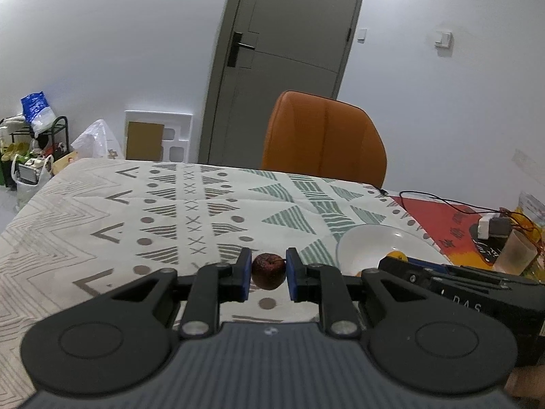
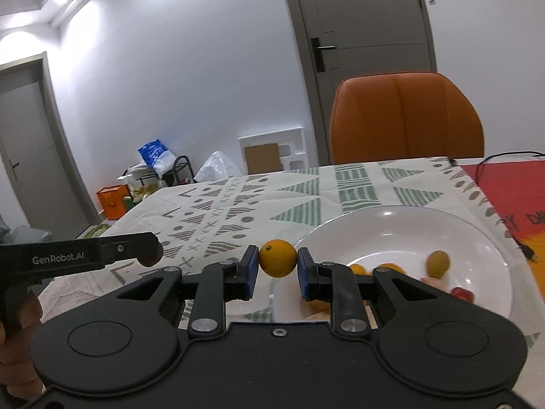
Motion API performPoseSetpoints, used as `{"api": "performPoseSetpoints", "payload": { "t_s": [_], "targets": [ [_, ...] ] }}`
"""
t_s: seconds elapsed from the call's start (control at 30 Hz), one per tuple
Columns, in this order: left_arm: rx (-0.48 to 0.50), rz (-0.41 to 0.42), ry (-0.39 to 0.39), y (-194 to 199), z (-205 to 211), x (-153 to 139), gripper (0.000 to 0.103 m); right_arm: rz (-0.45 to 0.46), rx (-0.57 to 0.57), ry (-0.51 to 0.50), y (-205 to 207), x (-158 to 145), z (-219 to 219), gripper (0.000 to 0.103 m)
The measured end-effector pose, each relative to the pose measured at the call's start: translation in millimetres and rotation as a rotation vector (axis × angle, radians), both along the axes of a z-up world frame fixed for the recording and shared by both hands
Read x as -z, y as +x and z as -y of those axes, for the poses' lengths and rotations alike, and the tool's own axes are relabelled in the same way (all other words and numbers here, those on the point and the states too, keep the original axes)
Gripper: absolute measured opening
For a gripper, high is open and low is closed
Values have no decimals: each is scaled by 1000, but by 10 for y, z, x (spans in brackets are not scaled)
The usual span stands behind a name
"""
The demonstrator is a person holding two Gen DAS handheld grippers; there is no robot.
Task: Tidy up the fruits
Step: 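Carry the plum with the left tool while the right tool carries the mandarin to the plate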
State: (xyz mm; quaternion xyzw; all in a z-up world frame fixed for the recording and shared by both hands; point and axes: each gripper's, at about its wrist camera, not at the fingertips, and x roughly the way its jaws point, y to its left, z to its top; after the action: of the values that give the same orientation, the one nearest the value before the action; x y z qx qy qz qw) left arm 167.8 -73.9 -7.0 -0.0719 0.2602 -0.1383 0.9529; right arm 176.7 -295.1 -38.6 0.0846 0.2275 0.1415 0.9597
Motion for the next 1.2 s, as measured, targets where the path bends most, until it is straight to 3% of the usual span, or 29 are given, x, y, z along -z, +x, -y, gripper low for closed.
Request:
{"api": "performPoseSetpoints", "payload": {
  "t_s": [0.6,1.2],
  "targets": [
    [99,4,29,104,572,32,20,-20,130,41,14,124,573,23],
    [157,-16,54,339,987,121,20,-54,170,57,183,250,855,23]
  ]
}}
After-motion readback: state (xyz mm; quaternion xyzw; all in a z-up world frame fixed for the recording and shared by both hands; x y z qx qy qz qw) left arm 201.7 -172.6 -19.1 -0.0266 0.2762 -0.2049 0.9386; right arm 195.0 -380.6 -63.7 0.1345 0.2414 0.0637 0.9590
